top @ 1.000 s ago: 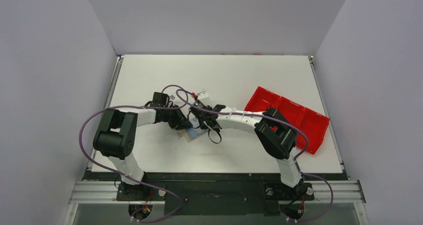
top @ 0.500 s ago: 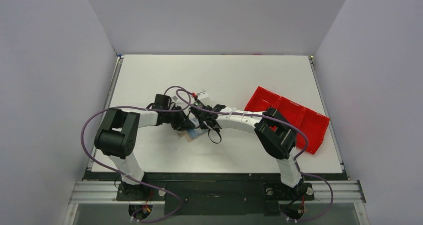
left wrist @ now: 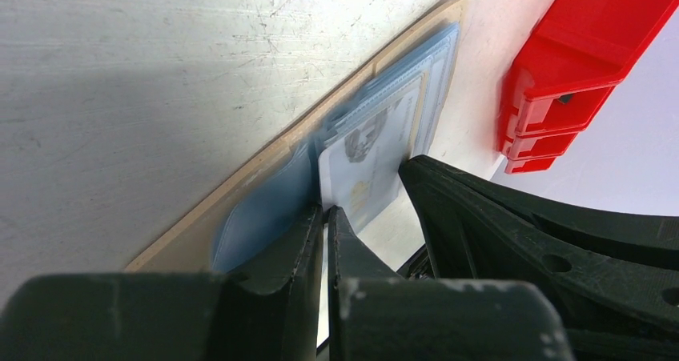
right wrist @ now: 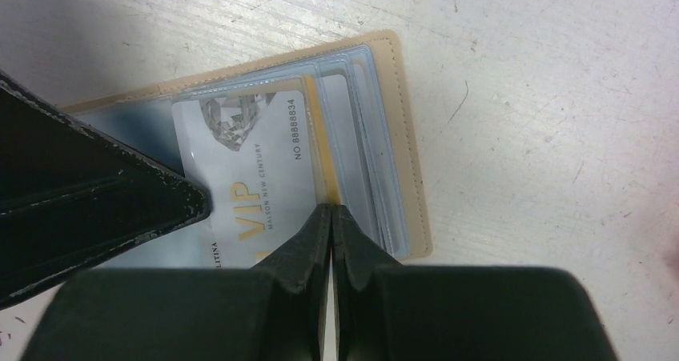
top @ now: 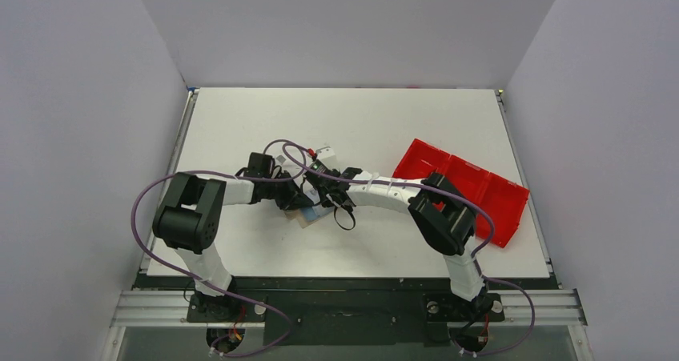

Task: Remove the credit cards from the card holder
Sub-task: Remove the credit card from the card holder.

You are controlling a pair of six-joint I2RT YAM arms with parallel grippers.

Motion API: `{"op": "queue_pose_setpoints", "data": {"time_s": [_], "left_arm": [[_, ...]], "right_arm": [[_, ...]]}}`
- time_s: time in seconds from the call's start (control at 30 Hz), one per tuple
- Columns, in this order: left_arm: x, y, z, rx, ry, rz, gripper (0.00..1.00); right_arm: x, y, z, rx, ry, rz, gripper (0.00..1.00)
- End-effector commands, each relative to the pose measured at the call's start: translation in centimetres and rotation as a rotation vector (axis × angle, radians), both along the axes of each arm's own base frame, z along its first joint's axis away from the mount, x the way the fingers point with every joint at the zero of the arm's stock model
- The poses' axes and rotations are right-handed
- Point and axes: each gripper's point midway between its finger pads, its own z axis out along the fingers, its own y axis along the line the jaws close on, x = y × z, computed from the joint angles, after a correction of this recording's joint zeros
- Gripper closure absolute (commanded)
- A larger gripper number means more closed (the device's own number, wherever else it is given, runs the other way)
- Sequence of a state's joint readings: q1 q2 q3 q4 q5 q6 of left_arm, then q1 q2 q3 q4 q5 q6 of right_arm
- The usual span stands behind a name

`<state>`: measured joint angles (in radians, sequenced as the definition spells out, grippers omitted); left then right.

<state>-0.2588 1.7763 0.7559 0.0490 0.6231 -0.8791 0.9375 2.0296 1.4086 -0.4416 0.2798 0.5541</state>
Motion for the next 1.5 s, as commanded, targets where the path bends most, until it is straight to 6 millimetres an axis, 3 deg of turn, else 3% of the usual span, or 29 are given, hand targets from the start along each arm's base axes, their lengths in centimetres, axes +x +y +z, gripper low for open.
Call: {"op": "queue_pose_setpoints", "data": {"time_s": [0.0, 0.43, 1.47], "left_arm": [[-0.2, 0.3, -0.7, 0.024, -0.002, 0.013, 1.00], [-0.9, 2.9, -1.5, 0.121, 0.046, 0.074, 1.00], [-1.7, 6.2, -1.2, 0.205, 0.063, 0.157, 1.00]], "right_arm": [[-2.4, -4.1, -5.9, -0.171, 0.151, -0.015, 1.00], [-2.2, -5.0, -6.3, -0.181, 0.159, -0.039, 1.00], [-2.1, -6.0, -7.0, -0.198, 0.175, -0.059, 1.00]]}}
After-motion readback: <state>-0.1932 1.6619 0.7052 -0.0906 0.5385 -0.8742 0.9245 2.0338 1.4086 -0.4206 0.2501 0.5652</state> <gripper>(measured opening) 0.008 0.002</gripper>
